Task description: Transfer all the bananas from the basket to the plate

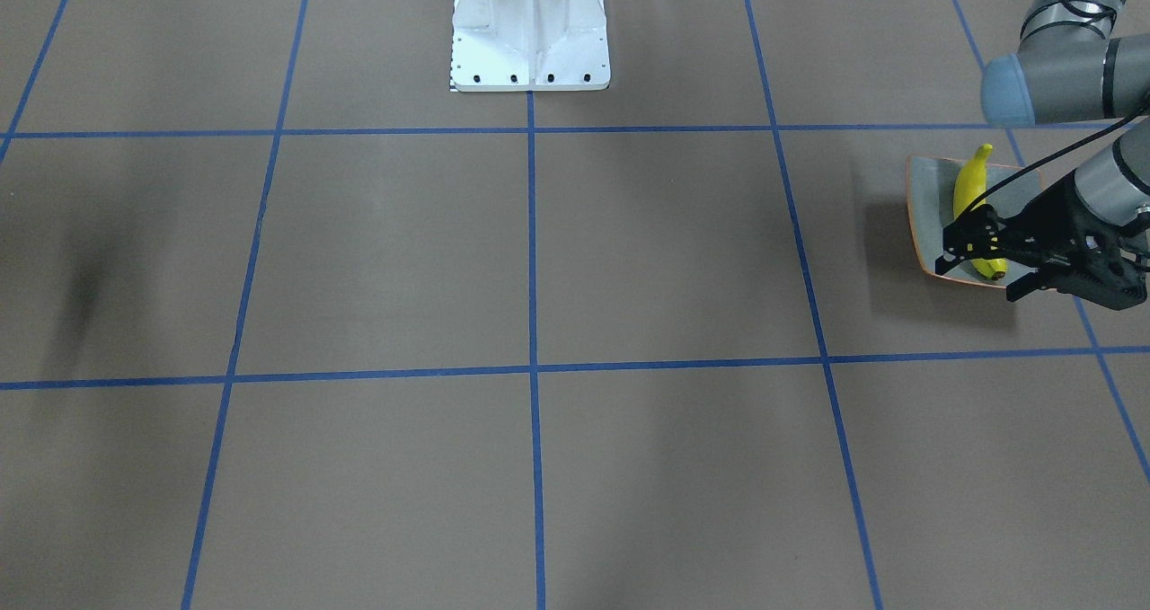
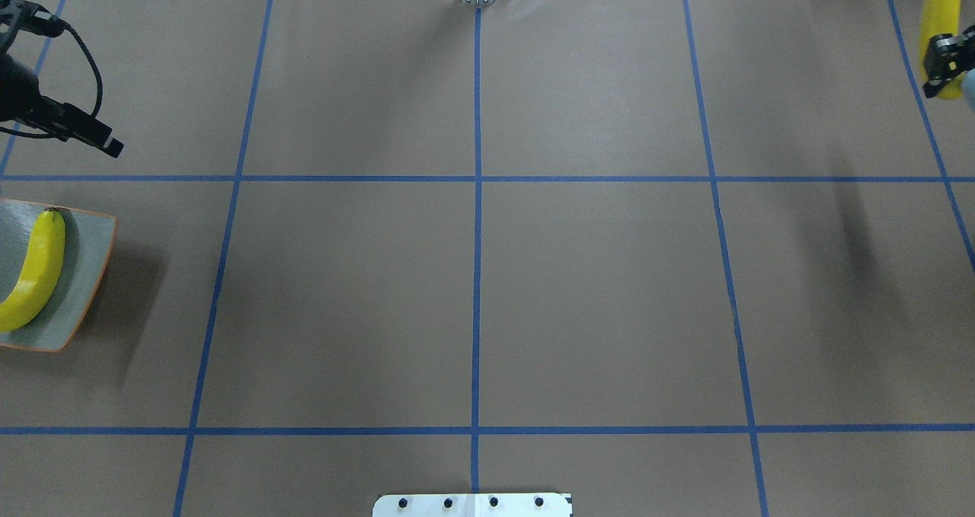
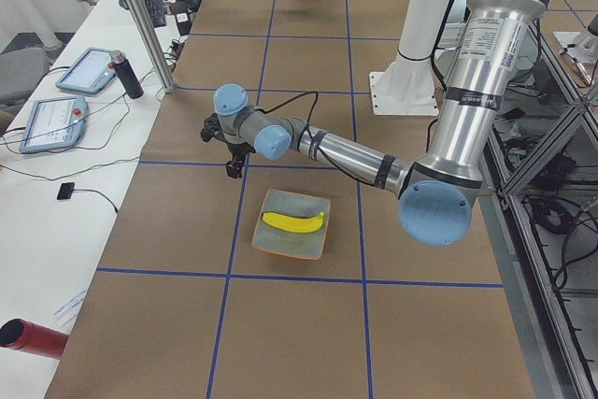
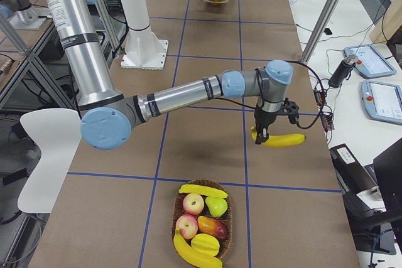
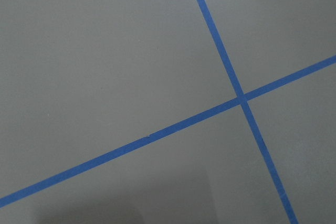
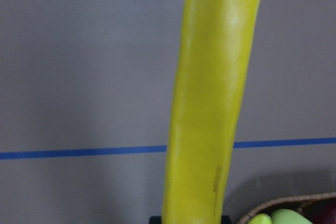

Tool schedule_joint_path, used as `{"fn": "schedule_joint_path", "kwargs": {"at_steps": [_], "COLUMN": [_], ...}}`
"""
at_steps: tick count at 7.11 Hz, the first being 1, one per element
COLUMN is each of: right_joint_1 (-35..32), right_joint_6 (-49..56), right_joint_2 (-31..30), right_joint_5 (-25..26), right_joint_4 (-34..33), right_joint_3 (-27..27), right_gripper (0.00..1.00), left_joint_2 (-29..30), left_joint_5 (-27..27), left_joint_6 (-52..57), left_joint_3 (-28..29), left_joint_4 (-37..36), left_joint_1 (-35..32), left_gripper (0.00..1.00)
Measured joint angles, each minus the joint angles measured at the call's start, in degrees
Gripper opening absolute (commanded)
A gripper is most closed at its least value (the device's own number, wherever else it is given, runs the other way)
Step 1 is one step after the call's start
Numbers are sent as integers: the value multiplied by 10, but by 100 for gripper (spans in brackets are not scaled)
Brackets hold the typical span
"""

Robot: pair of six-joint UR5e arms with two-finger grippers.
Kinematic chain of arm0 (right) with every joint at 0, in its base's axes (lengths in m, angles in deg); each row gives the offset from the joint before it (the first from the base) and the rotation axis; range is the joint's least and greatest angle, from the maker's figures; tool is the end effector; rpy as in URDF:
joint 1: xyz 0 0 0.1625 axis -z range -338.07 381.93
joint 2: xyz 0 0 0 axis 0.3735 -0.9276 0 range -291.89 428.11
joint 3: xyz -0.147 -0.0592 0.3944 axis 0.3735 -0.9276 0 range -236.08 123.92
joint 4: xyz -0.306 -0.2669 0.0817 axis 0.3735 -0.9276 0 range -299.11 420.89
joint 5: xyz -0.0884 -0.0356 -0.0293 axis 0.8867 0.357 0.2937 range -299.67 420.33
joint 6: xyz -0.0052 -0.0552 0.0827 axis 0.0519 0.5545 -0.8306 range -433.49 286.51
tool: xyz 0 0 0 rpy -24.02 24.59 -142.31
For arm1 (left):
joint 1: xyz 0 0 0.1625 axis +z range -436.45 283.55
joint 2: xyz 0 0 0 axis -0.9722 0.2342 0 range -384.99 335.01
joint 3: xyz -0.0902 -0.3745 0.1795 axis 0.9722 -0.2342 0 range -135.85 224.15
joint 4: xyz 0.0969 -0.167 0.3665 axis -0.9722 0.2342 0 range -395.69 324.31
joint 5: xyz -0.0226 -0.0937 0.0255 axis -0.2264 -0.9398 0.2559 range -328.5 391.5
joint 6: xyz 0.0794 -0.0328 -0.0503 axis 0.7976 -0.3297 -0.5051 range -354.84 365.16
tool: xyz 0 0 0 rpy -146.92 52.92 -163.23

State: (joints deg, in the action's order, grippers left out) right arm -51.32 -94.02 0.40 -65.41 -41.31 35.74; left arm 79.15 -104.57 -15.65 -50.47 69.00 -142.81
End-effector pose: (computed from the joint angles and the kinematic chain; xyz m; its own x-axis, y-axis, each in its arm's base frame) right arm -0.1106 -0.6282 0.4540 0.7942 0.0015 0.6076 0.0036 1.0000 -0.0072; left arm 0.1828 -0.5710 0.4512 0.5640 0.3284 -0.7576 -0.1435 0.9425 0.3017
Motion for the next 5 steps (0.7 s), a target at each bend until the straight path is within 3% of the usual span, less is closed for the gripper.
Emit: {"fn": "schedule_joint_path", "kwargs": {"at_steps": [3,5], "right_joint_1": [122,186], "right_joint_6": [-189,-298], "right_joint_2": [66,103], "right_joint_5": [-44,-71], "right_joint_4": [5,12], "right_joint_3": [61,119], "right_gripper": [0,0], "left_joint_2": [45,68], "left_joint_5": [-2,-2], "left_joint_6": [-91,-186], "left_joint_3": [5,38], "left_joint_4": [31,154], "left_joint_1": [26,60], "left_gripper": [100,100]}}
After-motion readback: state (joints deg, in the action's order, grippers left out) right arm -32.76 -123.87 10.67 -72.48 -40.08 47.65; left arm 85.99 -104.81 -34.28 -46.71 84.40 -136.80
